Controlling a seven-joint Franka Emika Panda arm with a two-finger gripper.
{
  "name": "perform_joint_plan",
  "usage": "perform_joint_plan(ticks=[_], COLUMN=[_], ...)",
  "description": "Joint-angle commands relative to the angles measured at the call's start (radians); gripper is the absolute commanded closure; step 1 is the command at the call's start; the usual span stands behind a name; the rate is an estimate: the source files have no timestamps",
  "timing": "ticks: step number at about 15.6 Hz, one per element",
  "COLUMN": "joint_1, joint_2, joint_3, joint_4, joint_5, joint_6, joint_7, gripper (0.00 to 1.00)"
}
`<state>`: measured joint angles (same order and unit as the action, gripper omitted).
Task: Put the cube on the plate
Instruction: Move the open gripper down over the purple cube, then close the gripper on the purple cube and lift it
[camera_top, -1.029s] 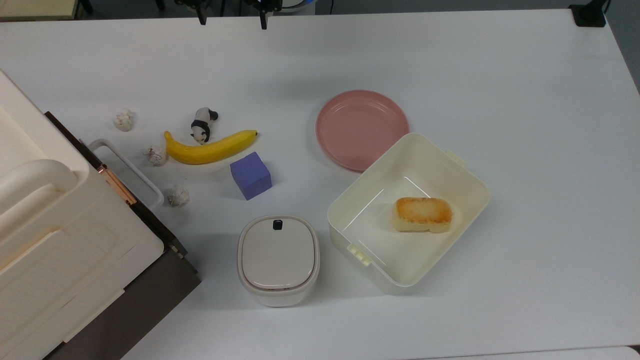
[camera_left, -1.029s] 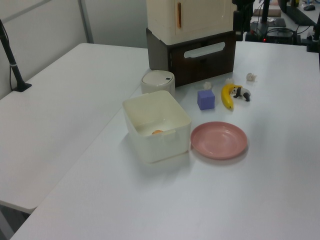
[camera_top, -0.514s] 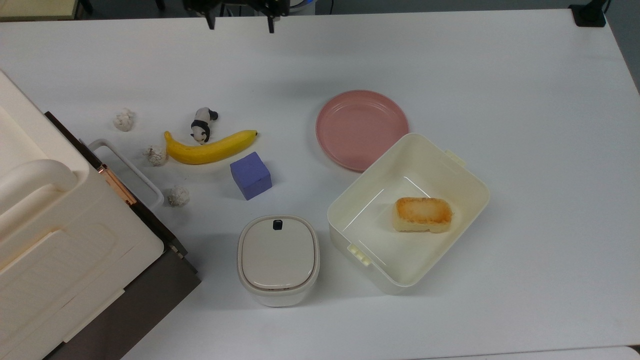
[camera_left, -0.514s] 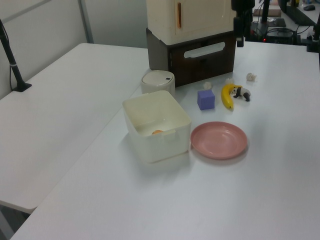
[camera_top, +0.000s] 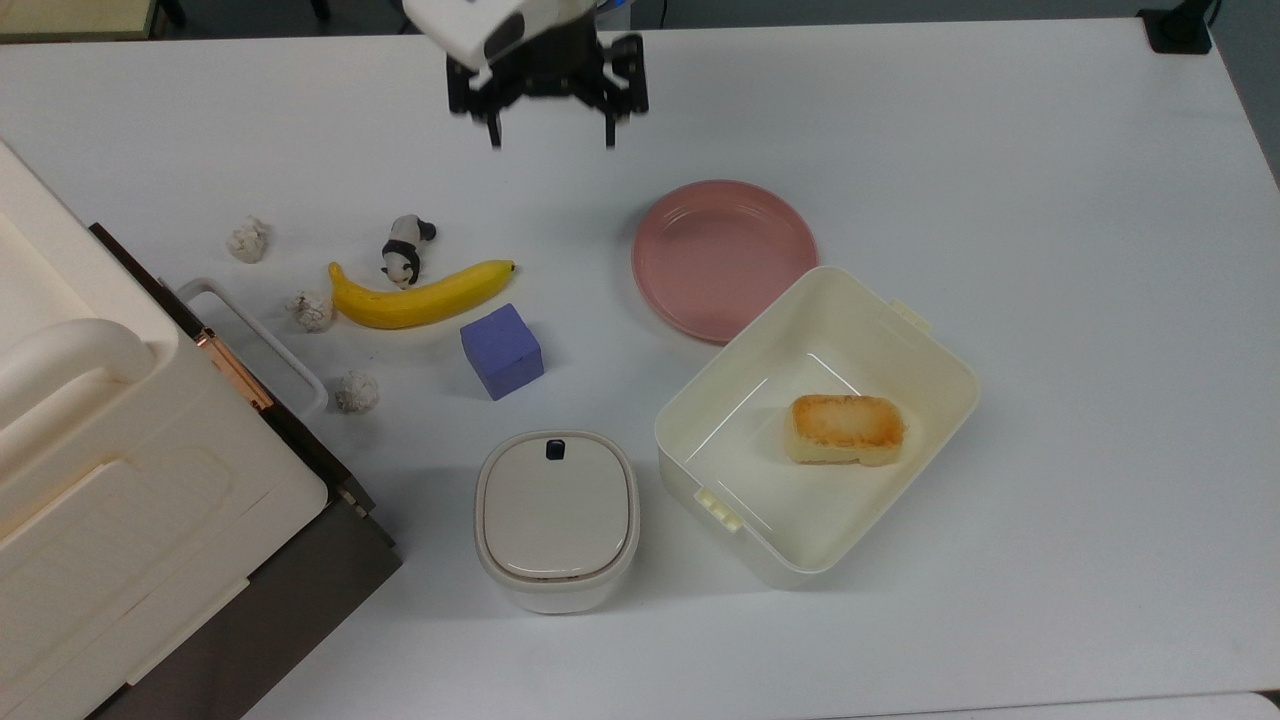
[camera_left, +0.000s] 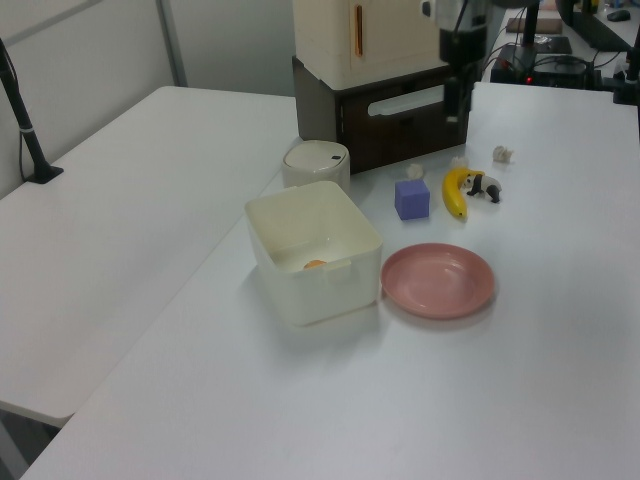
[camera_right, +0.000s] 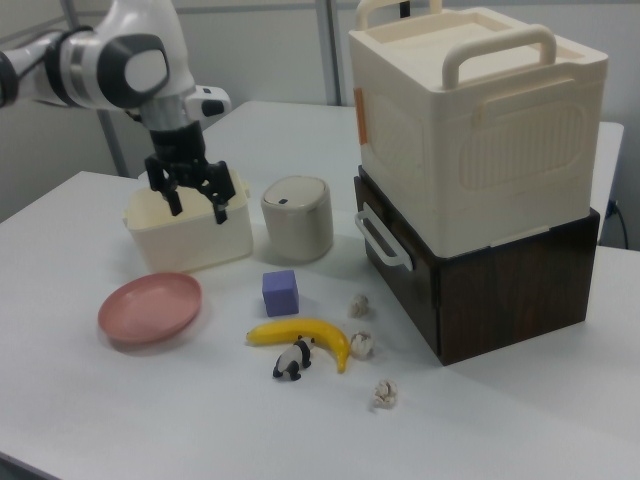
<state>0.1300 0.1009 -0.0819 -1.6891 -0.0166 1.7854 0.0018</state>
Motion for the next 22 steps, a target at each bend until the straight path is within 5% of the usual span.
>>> perform_joint_plan(ticks=[1,8,14,22], joint_1=[0.013,-0.038,-0.059,-0.052], joint_2=[0.051,0.226,0.278,0.333], joint_3=[-0.01,-0.019,-0.019,-0.019], joint_4=[-0.006,-0.009,-0.017,-0.014], joint_5=[-0.055,-0.118,-0.118,-0.12], joint_6=[0.081,0.316,0.351,0.399], joint_7=[-0.164,-0.305,-0.398,-0.385], gripper=[0.0,0.0,0.0,0.17])
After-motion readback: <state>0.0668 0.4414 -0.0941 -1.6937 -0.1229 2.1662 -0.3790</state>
